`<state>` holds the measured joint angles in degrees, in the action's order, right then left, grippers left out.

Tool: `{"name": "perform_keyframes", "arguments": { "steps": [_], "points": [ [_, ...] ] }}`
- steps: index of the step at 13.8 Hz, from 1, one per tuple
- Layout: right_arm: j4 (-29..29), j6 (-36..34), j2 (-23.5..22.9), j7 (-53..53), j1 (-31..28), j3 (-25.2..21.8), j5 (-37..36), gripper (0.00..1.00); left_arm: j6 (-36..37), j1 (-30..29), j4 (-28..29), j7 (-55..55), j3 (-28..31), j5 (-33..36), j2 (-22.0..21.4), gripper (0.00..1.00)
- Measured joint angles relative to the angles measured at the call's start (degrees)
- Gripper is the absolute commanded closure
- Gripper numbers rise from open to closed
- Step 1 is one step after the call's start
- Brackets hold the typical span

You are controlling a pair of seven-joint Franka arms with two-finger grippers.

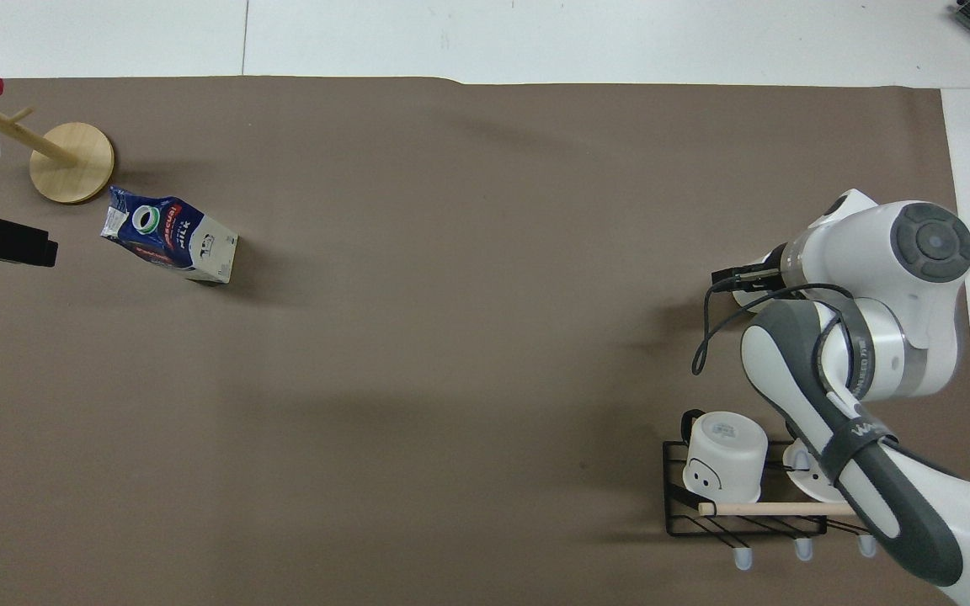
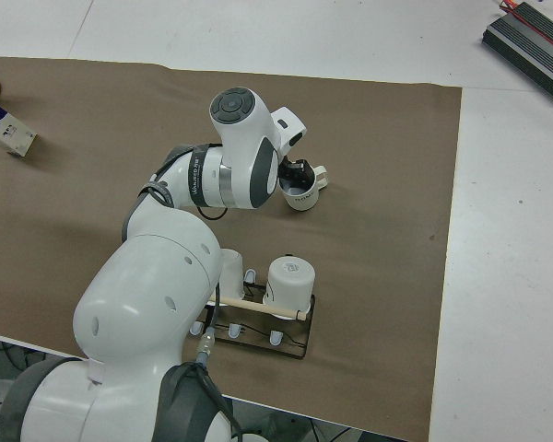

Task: Place cup and milk on table
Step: 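Grasp the white mug by its rim with the right gripper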

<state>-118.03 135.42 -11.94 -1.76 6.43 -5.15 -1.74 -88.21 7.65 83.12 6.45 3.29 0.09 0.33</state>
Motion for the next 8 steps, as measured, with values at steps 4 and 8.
{"name": "perform_keyframes", "arguments": {
  "steps": [4,8],
  "points": [
    [0.0,0.0,0.0,-0.3,-0.1,0.0,0.0,1.00,0.0,-0.7,0.0,0.0,0.0,0.0,0.0,0.00],
    [0.1,0.0,0.0,-0.3,-0.1,0.0,1.5,1.00,0.0,-0.7,0.0,0.0,0.0,0.0,0.0,0.00]
  ]
}}
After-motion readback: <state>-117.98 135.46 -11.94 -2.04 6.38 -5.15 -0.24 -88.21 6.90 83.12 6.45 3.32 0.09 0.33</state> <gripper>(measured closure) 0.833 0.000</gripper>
